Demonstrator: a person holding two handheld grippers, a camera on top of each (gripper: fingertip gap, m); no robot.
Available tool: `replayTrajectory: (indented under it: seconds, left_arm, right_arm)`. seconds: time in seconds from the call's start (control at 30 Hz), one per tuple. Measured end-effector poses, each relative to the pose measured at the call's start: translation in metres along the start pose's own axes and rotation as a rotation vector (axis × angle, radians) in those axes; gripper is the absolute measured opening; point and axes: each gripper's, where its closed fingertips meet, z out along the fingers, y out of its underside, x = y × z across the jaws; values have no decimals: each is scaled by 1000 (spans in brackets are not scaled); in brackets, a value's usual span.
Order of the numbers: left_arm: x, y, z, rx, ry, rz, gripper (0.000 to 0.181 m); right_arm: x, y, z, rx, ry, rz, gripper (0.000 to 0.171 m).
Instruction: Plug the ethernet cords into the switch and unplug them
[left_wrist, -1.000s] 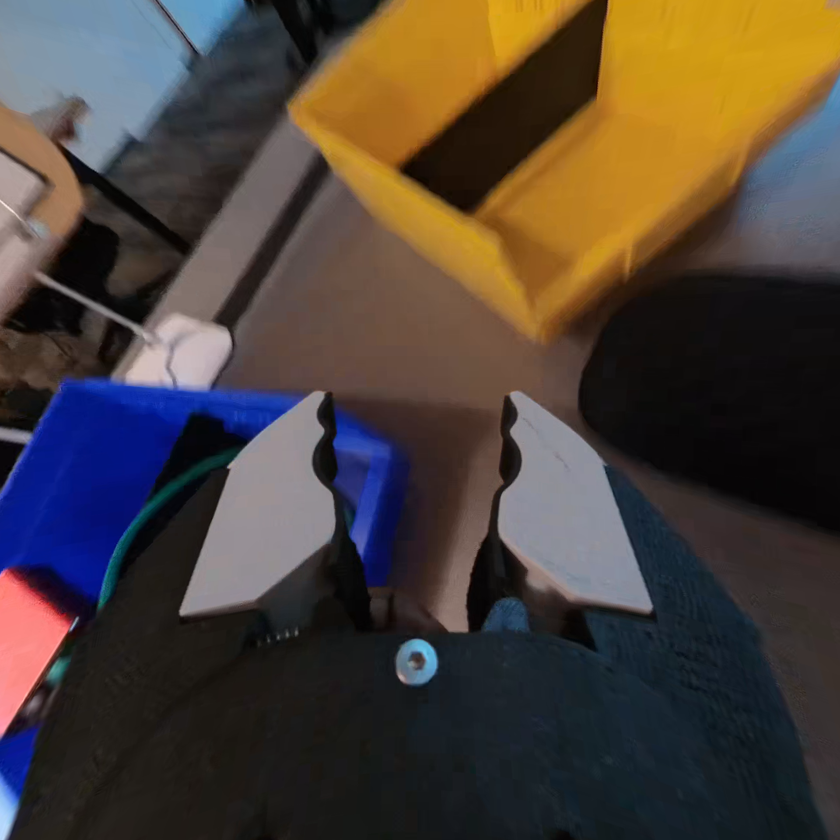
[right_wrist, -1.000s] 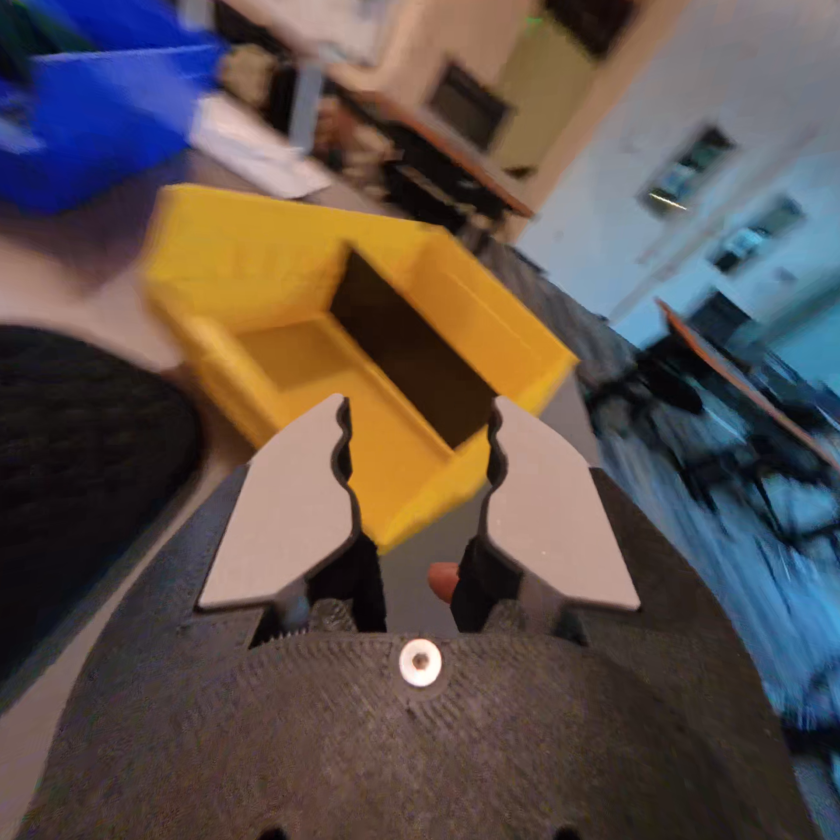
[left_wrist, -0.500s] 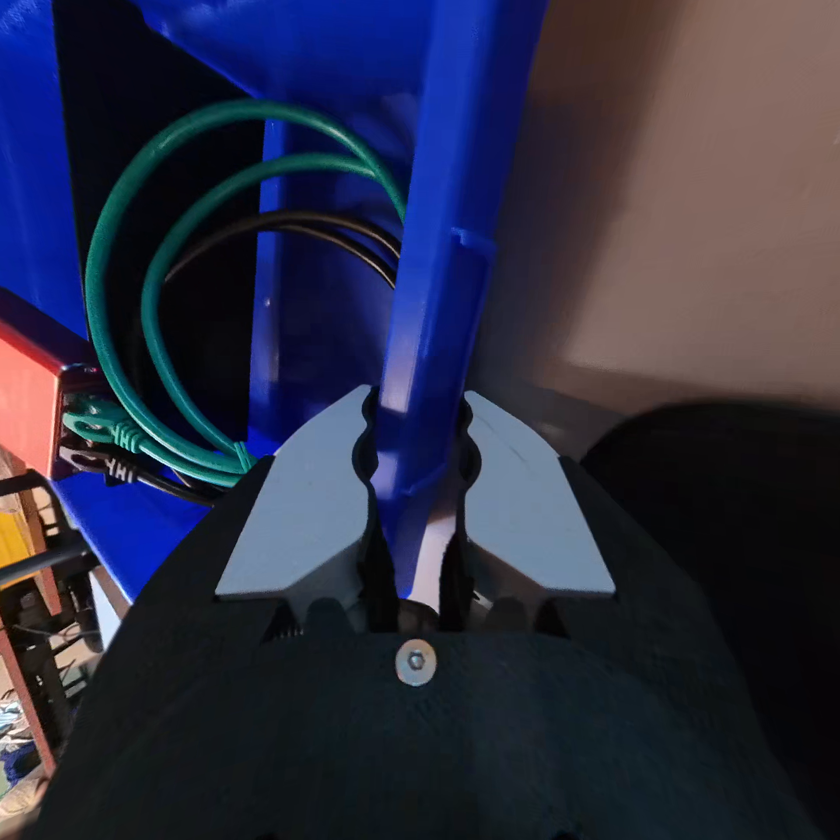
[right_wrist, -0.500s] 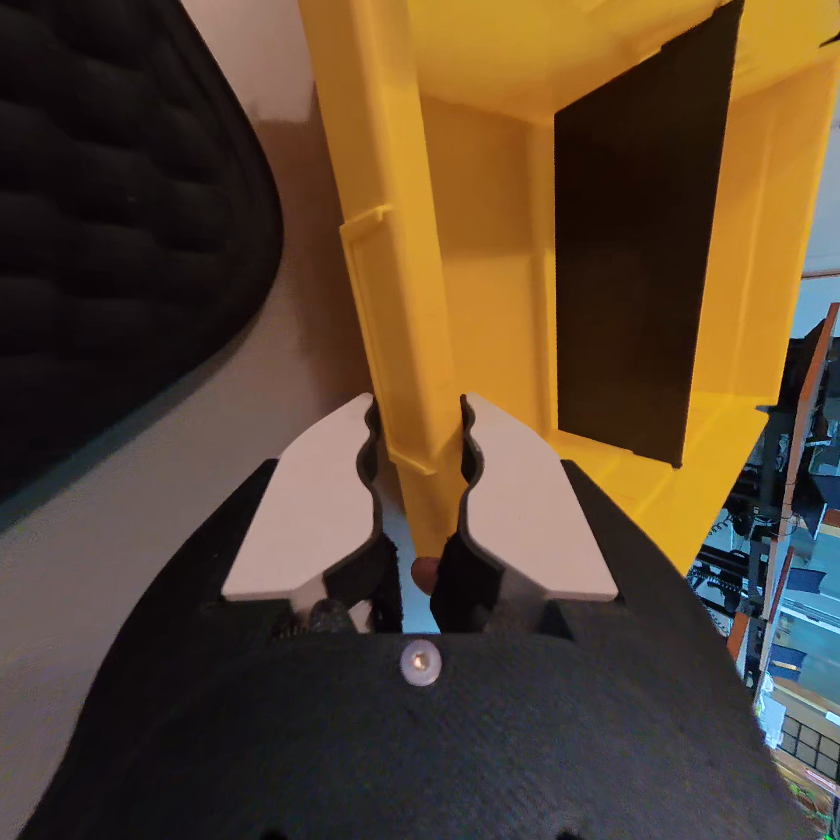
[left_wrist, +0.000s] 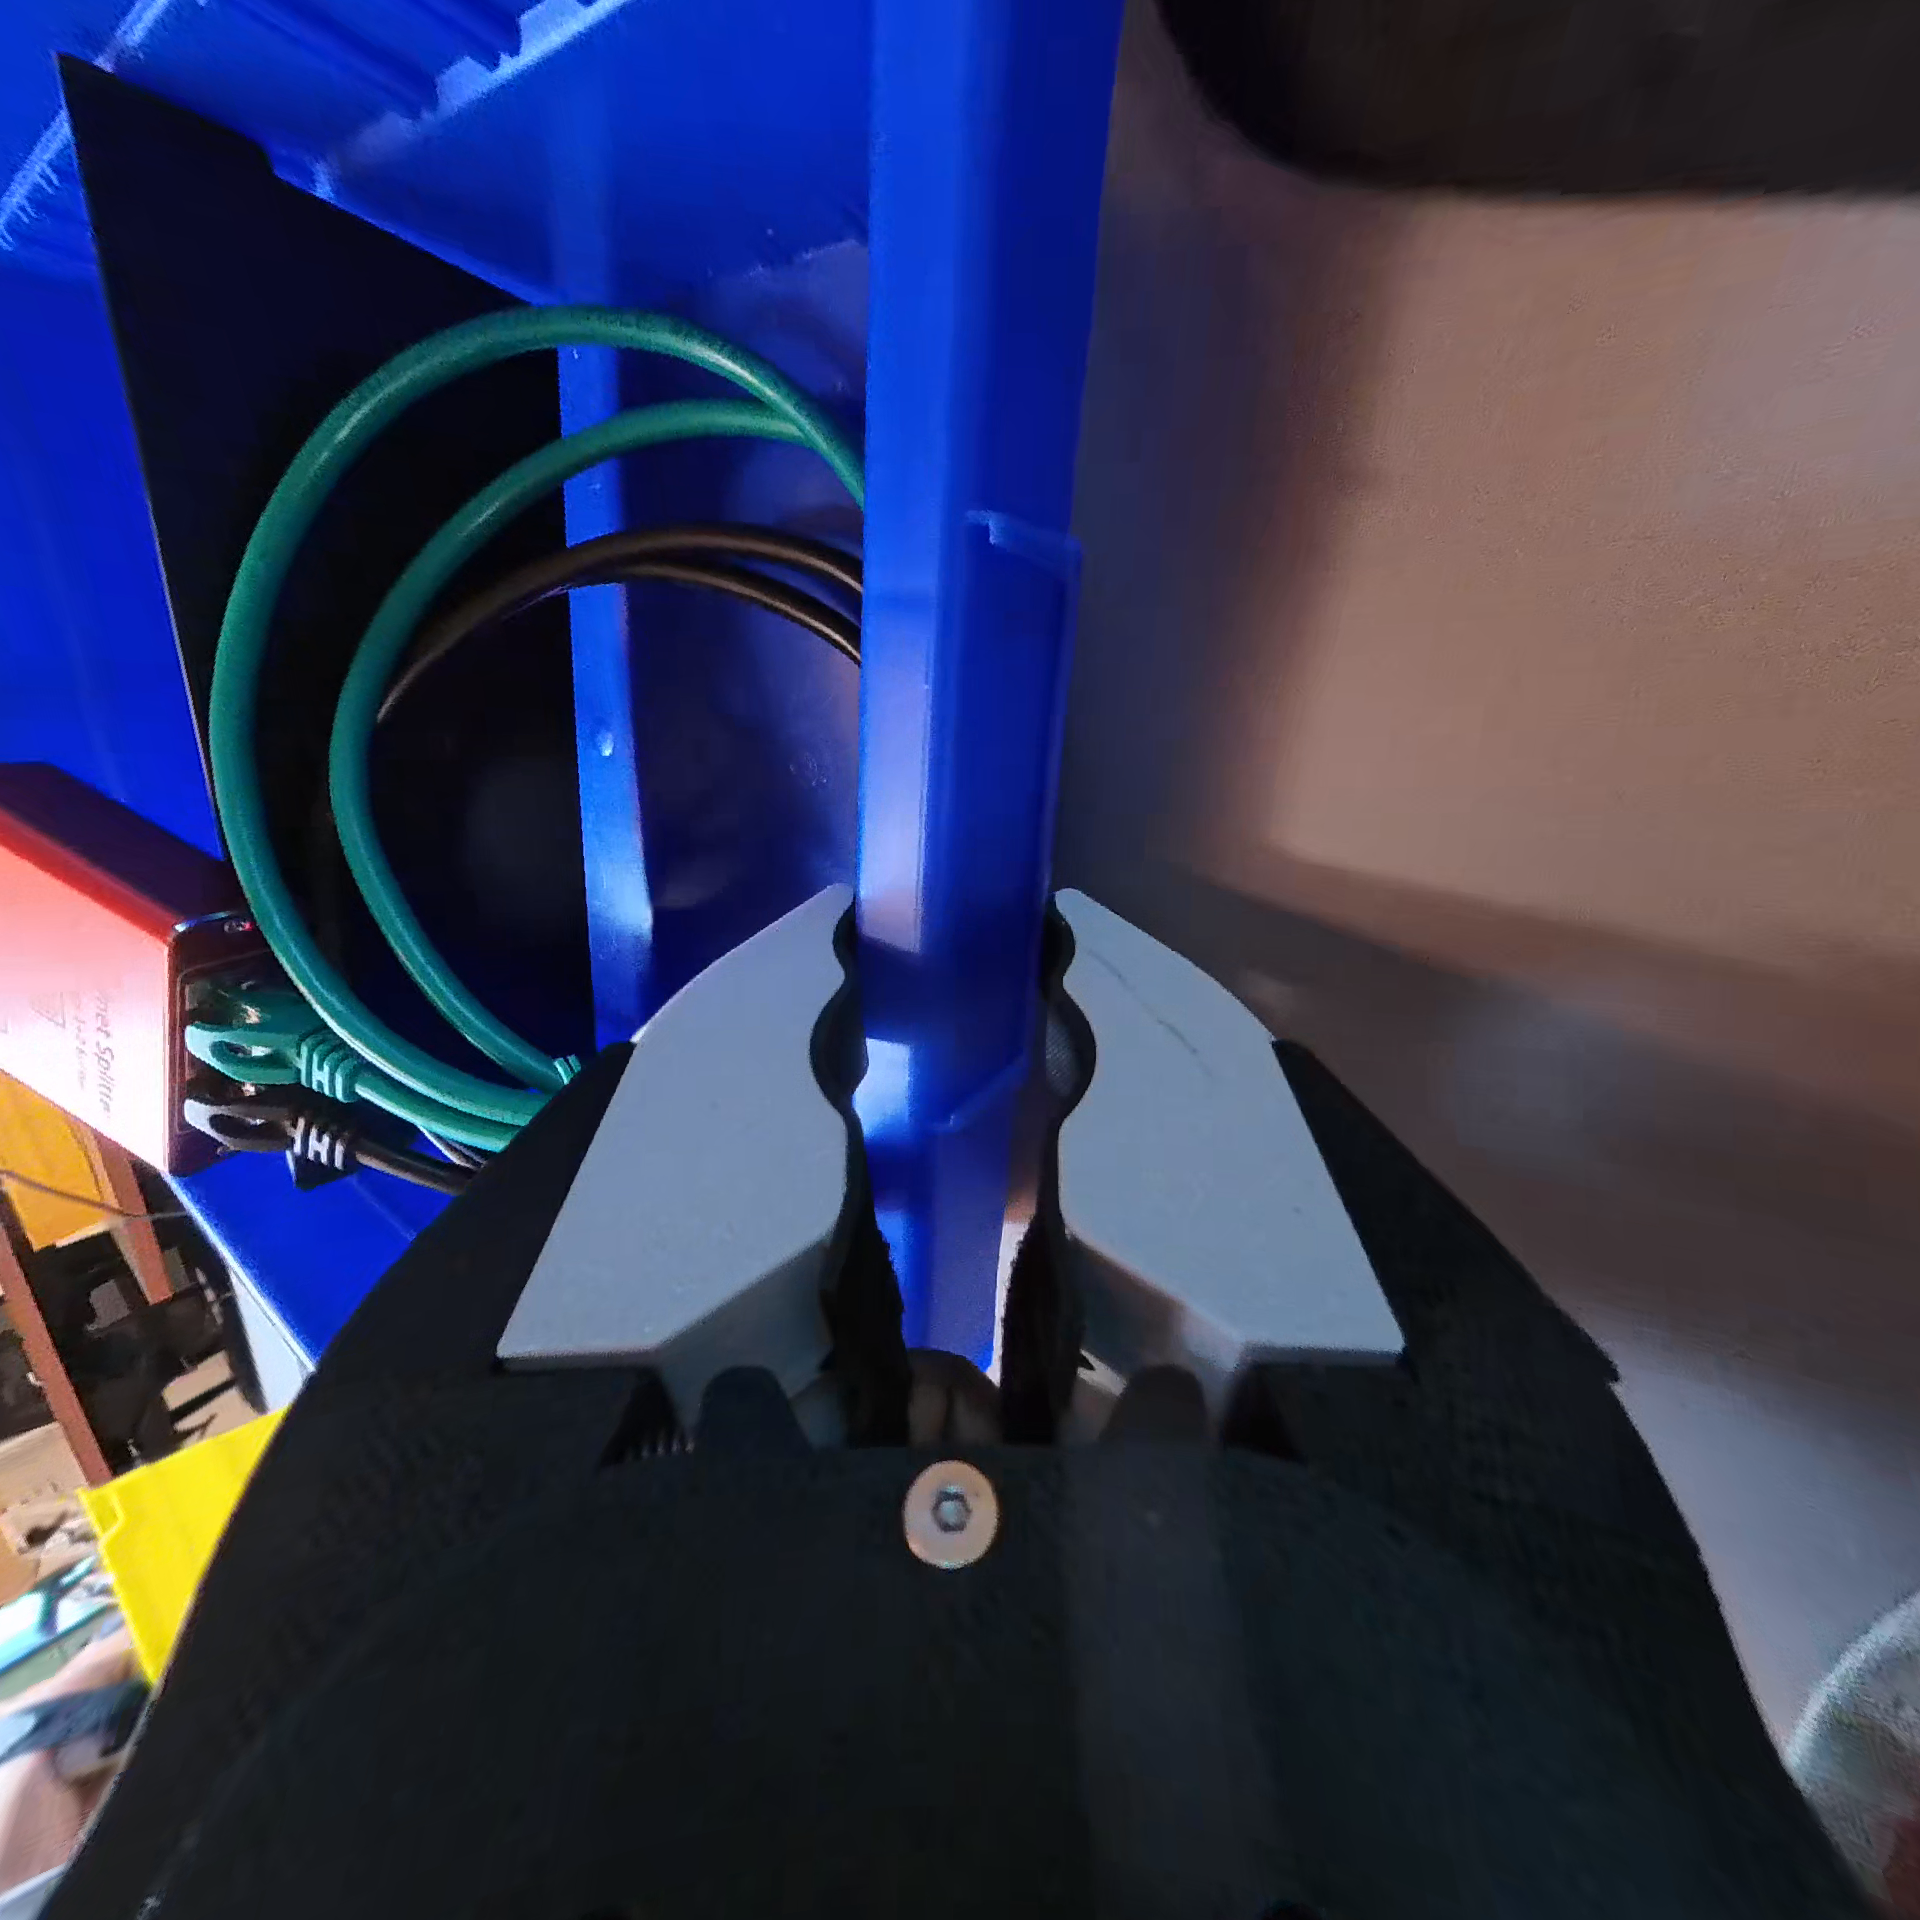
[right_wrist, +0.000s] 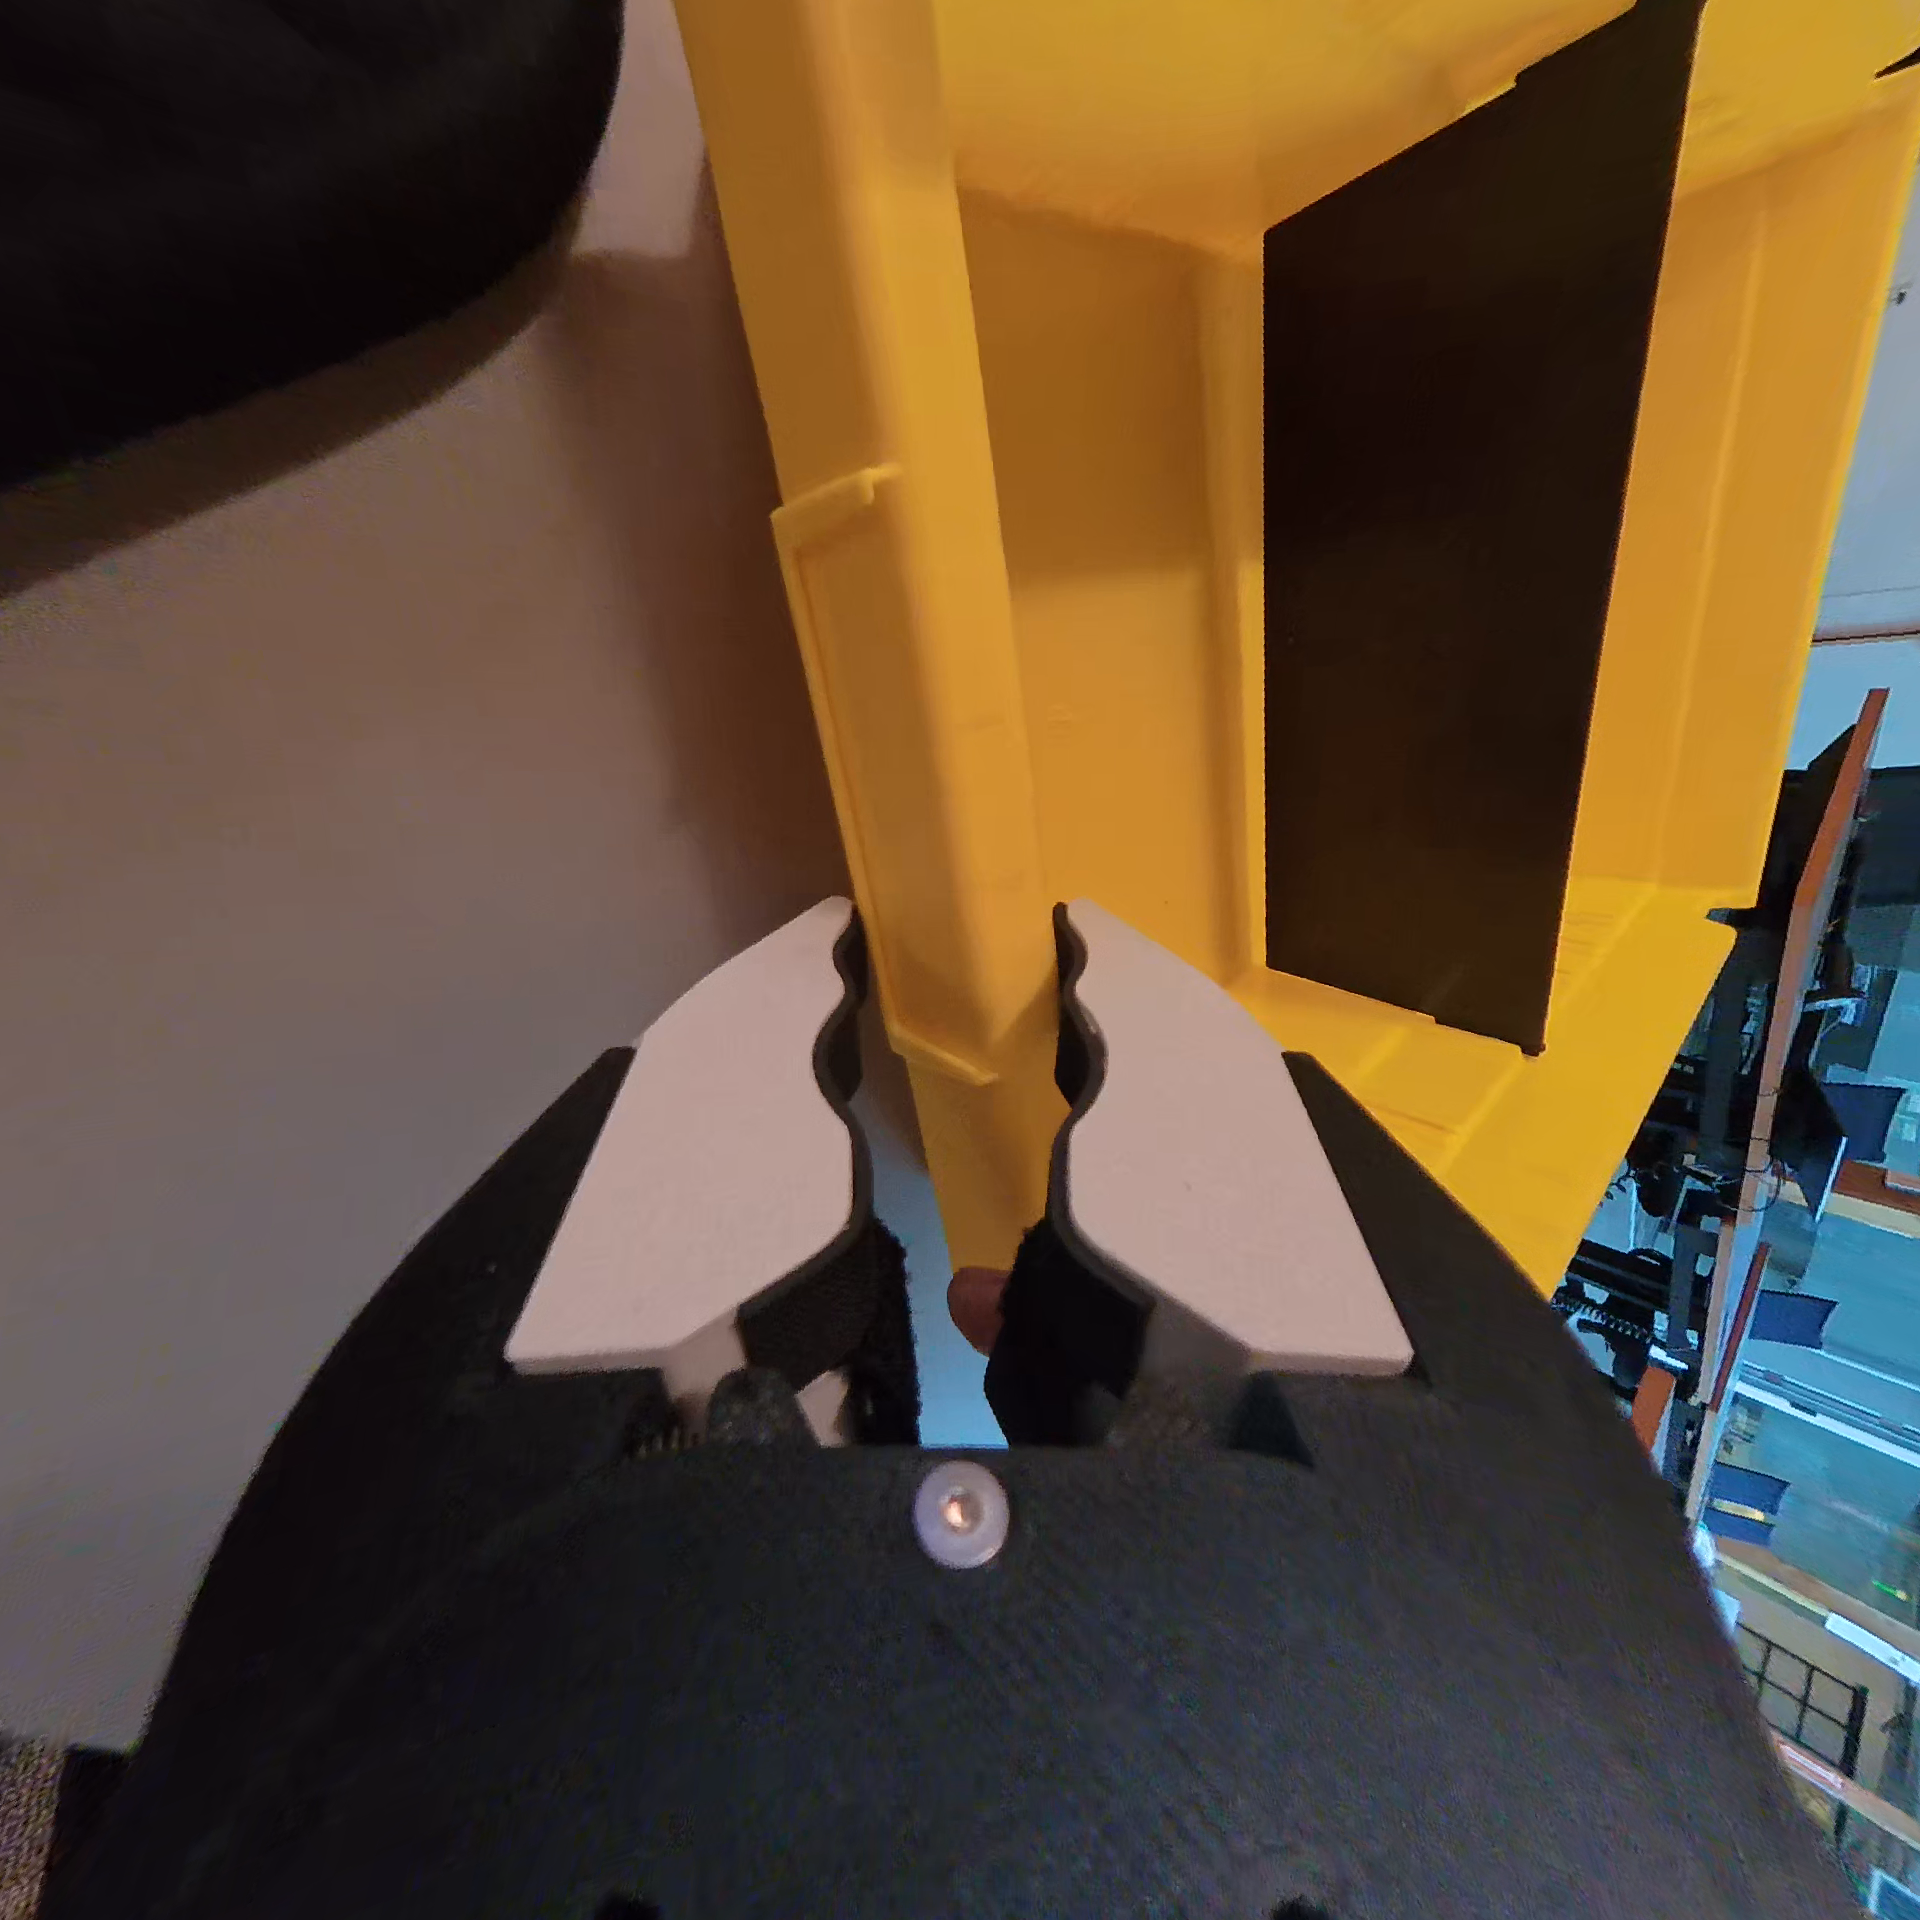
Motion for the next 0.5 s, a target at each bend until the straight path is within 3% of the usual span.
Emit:
replayTrajectory:
  seconds: [0.23, 0.37, 0.43, 0.5]
  left_arm:
    - [32, 34, -36, 55, -35, -32, 37]
    - [8, -4, -77, 378, -50, -402, 72]
    - [-41, -18, -104, 553, -187, -619, 81]
    - [-79, -16, -109, 589, -251, -814, 88]
  right_arm:
    - [-11, 17, -17, 13, -20, -2, 35]
    - [-5, -8, -39, 231, -8, 174, 67]
    - [5, -24, -55, 364, 30, 245, 73]
    - [12, -38, -68, 445, 73, 240, 73]
